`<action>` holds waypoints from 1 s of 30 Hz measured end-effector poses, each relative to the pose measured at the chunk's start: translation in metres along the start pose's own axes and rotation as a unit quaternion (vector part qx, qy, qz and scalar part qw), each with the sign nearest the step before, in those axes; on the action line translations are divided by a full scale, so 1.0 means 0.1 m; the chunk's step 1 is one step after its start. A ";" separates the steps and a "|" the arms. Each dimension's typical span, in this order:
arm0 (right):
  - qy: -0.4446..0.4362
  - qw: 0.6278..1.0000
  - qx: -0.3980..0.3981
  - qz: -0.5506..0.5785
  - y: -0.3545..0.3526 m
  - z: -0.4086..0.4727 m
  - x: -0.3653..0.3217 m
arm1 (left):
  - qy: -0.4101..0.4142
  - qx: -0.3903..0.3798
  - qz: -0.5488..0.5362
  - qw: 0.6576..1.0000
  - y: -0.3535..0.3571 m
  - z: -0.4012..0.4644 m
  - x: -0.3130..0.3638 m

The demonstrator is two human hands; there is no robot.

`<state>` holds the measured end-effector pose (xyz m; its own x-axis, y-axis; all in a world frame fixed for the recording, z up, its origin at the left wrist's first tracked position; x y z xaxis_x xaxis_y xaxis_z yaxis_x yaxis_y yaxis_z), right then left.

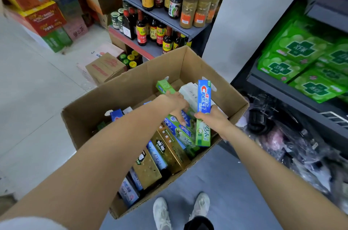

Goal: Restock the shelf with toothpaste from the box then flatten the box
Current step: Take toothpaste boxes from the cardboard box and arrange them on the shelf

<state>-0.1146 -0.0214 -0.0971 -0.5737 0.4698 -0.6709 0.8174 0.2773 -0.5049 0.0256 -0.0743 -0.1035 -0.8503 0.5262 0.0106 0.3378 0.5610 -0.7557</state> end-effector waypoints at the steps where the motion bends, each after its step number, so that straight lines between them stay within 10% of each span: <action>1: -0.001 1.000 0.003 0.012 -0.01 -0.01 0.00 | 0.000 -0.013 -0.001 1.000 0.00 0.00 0.00; 6: -0.017 0.997 0.026 0.077 -0.03 -0.05 0.00 | 0.025 -0.020 -0.067 0.997 -0.03 -0.10 0.07; 12: -0.057 0.967 0.077 0.235 -0.12 -0.19 -0.02 | -0.050 0.186 -0.151 0.970 0.03 -0.38 -0.11; 20: -0.041 0.911 0.077 0.403 -0.50 -0.39 -0.22 | -0.023 0.221 -0.671 0.707 -0.26 -0.71 0.16; 30: -0.146 0.860 0.135 0.469 -2.08 -1.16 0.05 | 0.109 0.262 -0.656 0.699 -1.61 -0.77 1.74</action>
<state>-0.2814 0.0200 0.0677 0.3118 0.1384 -0.9400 0.9088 -0.3321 0.2526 -0.1456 -0.0242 0.0708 -0.1882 -0.1052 0.9765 -0.9180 0.3723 -0.1368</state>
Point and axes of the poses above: each hand's wrist, its own z-axis towards the middle knuckle, its own y-axis out of the palm, x = y × z, the point moved 3 cm from there along z, towards the middle knuckle, and after that the axes turned 2 degrees about z, right-handed, at the moved point
